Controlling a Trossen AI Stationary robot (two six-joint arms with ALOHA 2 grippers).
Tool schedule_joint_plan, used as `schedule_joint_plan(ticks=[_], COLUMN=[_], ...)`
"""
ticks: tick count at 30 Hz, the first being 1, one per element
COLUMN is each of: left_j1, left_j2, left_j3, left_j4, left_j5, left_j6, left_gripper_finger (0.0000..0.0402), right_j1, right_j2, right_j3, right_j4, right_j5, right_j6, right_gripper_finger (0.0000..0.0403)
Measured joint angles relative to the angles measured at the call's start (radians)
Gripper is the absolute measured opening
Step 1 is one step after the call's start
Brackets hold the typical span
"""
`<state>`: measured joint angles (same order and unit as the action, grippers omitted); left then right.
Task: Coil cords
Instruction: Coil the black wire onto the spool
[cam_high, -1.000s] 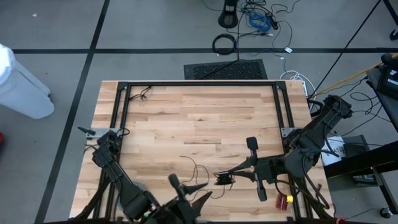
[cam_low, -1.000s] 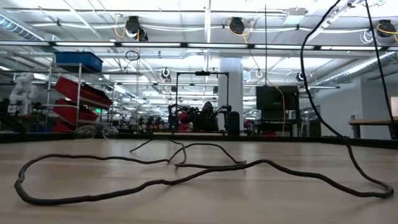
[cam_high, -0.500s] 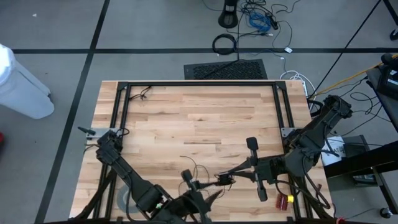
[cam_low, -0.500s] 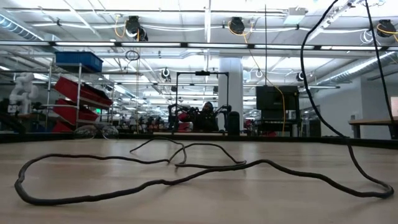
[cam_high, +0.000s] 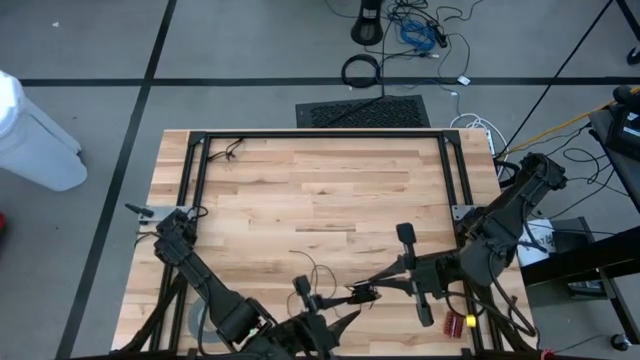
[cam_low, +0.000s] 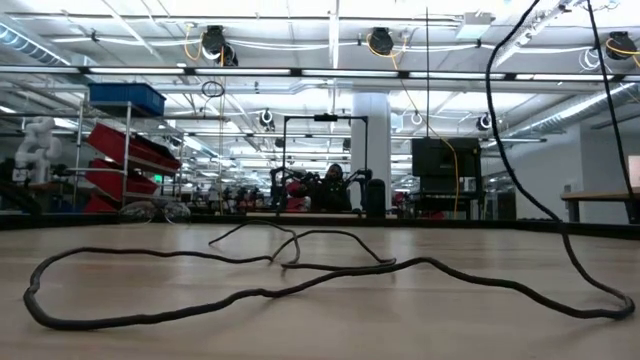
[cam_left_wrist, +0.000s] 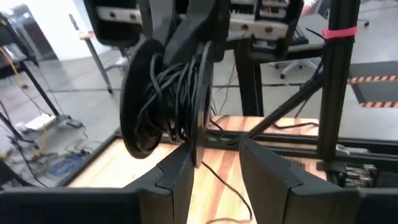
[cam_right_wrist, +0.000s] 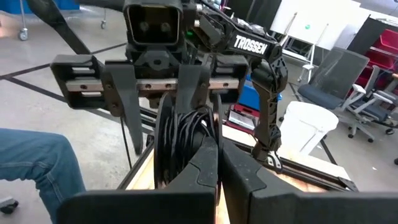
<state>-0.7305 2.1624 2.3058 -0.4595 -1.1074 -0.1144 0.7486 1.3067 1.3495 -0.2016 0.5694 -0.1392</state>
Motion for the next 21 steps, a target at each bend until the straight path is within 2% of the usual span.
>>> schedule_joint_plan(ticks=[5, 9, 11, 13, 16, 21], left_j1=[-0.01, -0.003, 0.002, 0.005, 0.009, 0.007], left_j2=[-0.002, -0.002, -0.002, -0.002, -0.002, -0.002], left_j3=[0.001, 0.001, 0.001, 0.001, 0.001, 0.001], left_j4=[0.084, 0.096, 0.094, 0.091, 0.09, 0.086], left_j5=[-0.047, -0.041, -0.007, 0.03, 0.06, 0.054], left_j6=[0.132, 0.18, 0.176, 0.173, 0.173, 0.176], left_gripper_finger=[0.0115, 0.0056, 0.0023, 0.001, 0.003, 0.0105], right_j1=[0.0, 0.0, 0.001, 0.001, 0.002, 0.001], right_j2=[0.001, 0.001, 0.001, 0.001, 0.001, 0.001], right_j3=[0.0, 0.0, 0.0, 0.0, 0.0, 0.0], right_j4=[-0.016, -0.013, -0.011, -0.011, -0.011, -0.007], right_j5=[-0.001, -0.001, -0.004, -0.011, -0.014, -0.003], right_j6=[0.003, 0.004, 0.004, 0.003, 0.003, 0.003], right_gripper_finger=[0.0, 0.0, 0.0, 0.0, 0.0, 0.0])
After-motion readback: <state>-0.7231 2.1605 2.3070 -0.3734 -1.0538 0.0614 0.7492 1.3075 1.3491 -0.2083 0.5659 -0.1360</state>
